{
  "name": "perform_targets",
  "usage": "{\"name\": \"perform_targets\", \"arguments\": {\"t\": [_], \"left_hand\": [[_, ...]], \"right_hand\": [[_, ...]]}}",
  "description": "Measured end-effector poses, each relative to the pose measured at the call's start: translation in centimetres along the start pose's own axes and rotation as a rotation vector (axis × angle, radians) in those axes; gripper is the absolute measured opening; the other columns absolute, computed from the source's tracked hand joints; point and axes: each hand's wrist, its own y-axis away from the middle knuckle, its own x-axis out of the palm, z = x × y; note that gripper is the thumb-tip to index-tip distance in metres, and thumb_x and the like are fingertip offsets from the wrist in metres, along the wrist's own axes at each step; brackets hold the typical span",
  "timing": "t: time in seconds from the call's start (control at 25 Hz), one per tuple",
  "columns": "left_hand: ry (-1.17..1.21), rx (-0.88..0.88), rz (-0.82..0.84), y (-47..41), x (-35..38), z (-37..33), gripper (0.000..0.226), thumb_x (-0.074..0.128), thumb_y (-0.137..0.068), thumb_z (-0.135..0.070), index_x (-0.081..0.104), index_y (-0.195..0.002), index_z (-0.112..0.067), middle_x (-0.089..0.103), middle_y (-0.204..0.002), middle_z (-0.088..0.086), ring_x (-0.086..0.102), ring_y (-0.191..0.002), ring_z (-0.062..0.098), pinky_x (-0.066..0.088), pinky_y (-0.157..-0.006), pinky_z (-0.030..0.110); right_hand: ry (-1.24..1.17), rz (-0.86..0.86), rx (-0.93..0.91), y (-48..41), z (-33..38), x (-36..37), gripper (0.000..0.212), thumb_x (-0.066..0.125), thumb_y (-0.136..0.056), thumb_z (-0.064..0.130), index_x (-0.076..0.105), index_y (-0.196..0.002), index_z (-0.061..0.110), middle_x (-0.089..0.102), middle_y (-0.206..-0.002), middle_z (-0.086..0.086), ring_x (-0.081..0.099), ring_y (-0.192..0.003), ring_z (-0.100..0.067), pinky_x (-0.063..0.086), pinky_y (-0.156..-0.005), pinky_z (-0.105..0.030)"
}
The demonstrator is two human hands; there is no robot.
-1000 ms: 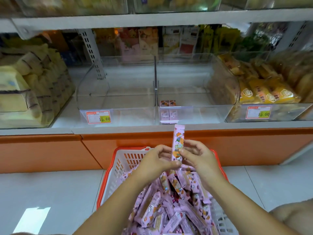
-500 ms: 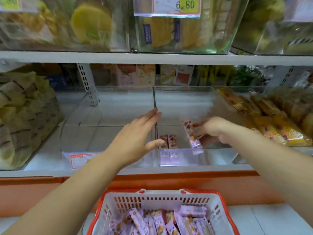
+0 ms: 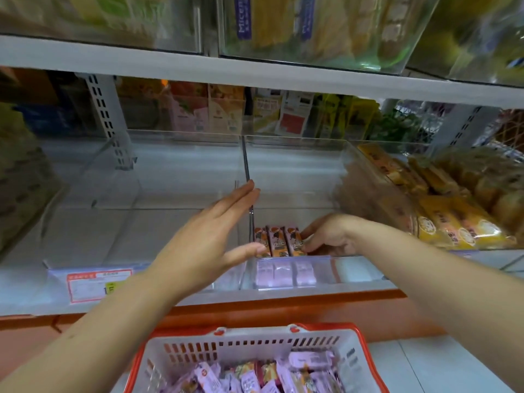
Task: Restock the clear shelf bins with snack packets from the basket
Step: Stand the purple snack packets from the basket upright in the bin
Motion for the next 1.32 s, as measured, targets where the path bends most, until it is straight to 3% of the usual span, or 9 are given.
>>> {"name": "perform_targets", "arguments": {"t": [0.2, 0.32, 0.48, 0.6, 0.72, 0.88, 1.0, 1.2, 1.32], "left_hand": [[0.005, 0.009, -0.008, 0.0, 0.3, -0.1, 0.085, 0.039, -0.079, -0.074, -0.01, -0.144, -0.048, -0.016, -0.148, -0.032, 0.001, -0.134, -0.01, 0.018, -0.114, 0.026], [-0.018, -0.014, -0.012, 0.3, 0.1, -0.3, 0.085, 0.042, -0.08, -0.072, -0.004, -0.147, -0.045, -0.012, -0.151, -0.028, 0.009, -0.142, -0.002, 0.022, -0.117, 0.031], [-0.139, 0.015, -0.182, 2.6, 0.4, -1.5, 0.077, 0.048, -0.086, -0.064, 0.024, -0.15, -0.028, 0.02, -0.159, -0.004, 0.028, -0.141, 0.018, 0.027, -0.114, 0.034], [-0.139, 0.144, -0.364, 5.6, 0.8, -3.2, 0.055, 0.057, -0.088, -0.044, 0.051, -0.135, -0.016, 0.051, -0.133, 0.004, 0.048, -0.119, 0.021, 0.039, -0.102, 0.031], [-0.047, 0.078, -0.156, 9.0, 3.2, -5.5, 0.046, 0.058, -0.089, -0.039, 0.053, -0.131, -0.022, 0.052, -0.127, -0.003, 0.049, -0.116, 0.015, 0.045, -0.095, 0.03], [0.049, -0.196, 0.293, 13.5, 9.9, -6.2, 0.049, 0.056, -0.092, -0.035, 0.044, -0.138, -0.026, 0.041, -0.139, -0.007, 0.042, -0.127, 0.014, 0.041, -0.102, 0.032], [0.077, -0.313, 0.467, 15.7, 14.1, -5.5, 0.049, 0.053, -0.095, -0.033, 0.041, -0.142, -0.023, 0.04, -0.139, 0.0, 0.045, -0.125, 0.02, 0.041, -0.102, 0.035], [-0.042, -0.517, 0.417, 17.8, 17.3, -2.8, 0.052, 0.047, -0.094, -0.011, 0.038, -0.144, -0.023, 0.039, -0.127, 0.007, 0.047, -0.11, 0.026, 0.048, -0.085, 0.037], [-0.227, -0.479, 0.519, 18.0, 17.2, -1.1, 0.071, 0.049, -0.086, -0.001, 0.031, -0.147, -0.034, 0.021, -0.15, 0.011, 0.03, -0.132, 0.033, 0.037, -0.103, 0.042]], "right_hand": [[0.089, -0.02, -0.032, 0.8, 0.4, 0.1, 0.043, 0.067, -0.085, -0.002, 0.058, -0.127, 0.003, 0.069, -0.103, -0.012, 0.061, -0.083, -0.015, 0.051, -0.07, -0.017], [0.167, -0.083, -0.087, 2.2, 0.6, 0.3, 0.046, 0.069, -0.085, 0.003, 0.057, -0.129, 0.01, 0.068, -0.104, -0.01, 0.063, -0.078, -0.014, 0.051, -0.056, -0.017], [0.158, -0.501, -0.56, 5.5, 0.0, 0.0, 0.033, 0.064, -0.089, 0.014, 0.057, -0.119, 0.024, 0.066, -0.096, -0.003, 0.067, -0.081, -0.021, 0.059, -0.069, -0.036], [-0.069, -0.592, -0.832, 9.9, -2.7, 2.4, 0.029, 0.059, -0.089, 0.017, 0.058, -0.104, 0.042, 0.063, -0.09, 0.002, 0.067, -0.08, -0.021, 0.057, -0.069, -0.037], [0.018, -0.474, -0.712, 10.7, -8.2, 6.8, 0.025, 0.059, -0.089, 0.018, 0.061, -0.099, 0.04, 0.063, -0.089, 0.006, 0.064, -0.076, -0.021, 0.055, -0.069, -0.037], [0.345, -0.125, -0.292, 6.6, -16.7, 12.1, 0.025, 0.058, -0.091, 0.018, 0.064, -0.116, 0.019, 0.065, -0.119, 0.0, 0.064, -0.091, -0.017, 0.051, -0.08, -0.03], [0.479, -0.02, -0.147, 4.2, -21.5, 14.5, 0.032, 0.051, -0.095, 0.017, 0.059, -0.126, 0.014, 0.066, -0.11, -0.007, 0.061, -0.097, -0.024, 0.043, -0.076, -0.026], [0.675, -0.108, -0.295, 1.8, -24.0, 16.8, 0.032, 0.047, -0.096, 0.018, 0.056, -0.126, 0.015, 0.057, -0.125, -0.012, 0.053, -0.114, -0.029, 0.046, -0.088, -0.034], [0.775, -0.134, -0.312, 0.9, -24.6, 18.0, 0.045, 0.047, -0.097, 0.023, 0.041, -0.142, 0.022, 0.043, -0.139, -0.008, 0.035, -0.129, -0.028, 0.039, -0.102, -0.037]]}}
